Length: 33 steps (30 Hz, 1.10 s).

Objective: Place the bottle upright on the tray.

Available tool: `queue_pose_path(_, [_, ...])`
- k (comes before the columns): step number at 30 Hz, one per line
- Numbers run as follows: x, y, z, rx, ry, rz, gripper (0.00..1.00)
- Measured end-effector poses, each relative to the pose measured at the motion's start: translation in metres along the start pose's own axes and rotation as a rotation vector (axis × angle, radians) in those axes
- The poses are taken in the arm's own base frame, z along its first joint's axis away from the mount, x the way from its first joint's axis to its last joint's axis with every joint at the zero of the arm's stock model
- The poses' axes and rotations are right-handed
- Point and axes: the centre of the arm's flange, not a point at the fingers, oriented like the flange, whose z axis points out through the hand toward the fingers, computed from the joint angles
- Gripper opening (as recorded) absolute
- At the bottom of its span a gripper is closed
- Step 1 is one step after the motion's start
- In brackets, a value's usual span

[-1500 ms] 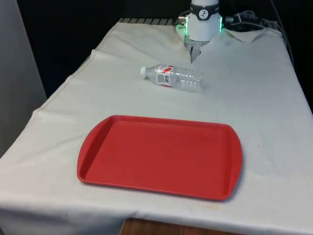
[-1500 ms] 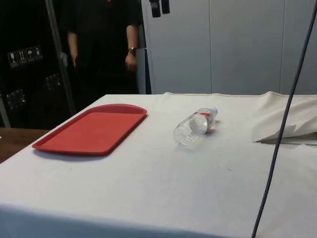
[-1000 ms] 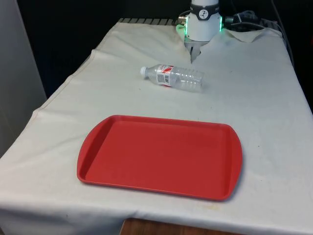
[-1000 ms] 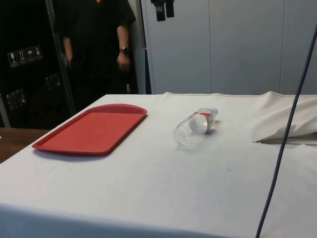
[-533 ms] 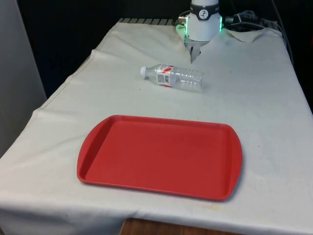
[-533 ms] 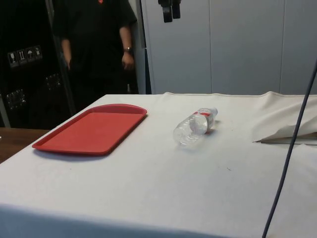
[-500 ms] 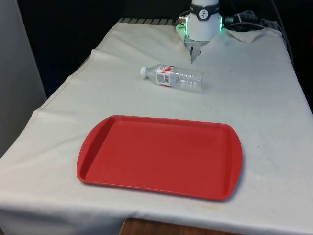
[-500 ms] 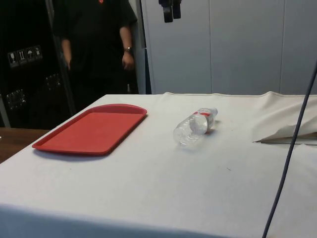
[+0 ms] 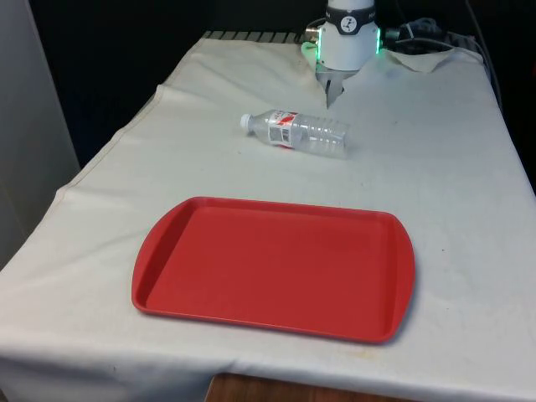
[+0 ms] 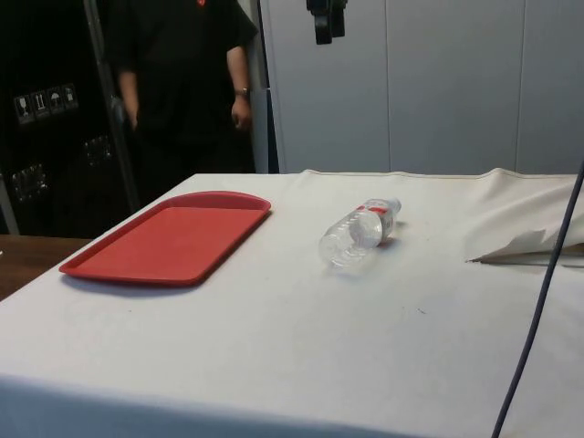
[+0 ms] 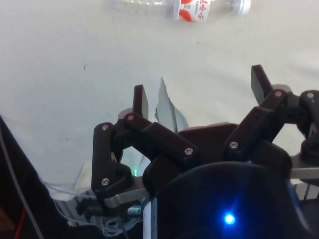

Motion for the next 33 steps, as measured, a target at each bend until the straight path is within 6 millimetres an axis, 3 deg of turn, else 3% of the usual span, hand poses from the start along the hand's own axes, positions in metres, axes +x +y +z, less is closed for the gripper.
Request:
queue_pose_path(17, [-0.02, -0.002, 0.006, -0.002, 0.002, -0.007, 1.0])
queue_pose_path(33, [-0.025, -0.002, 0.014, 0.001, -0.009, 0.061, 1.0])
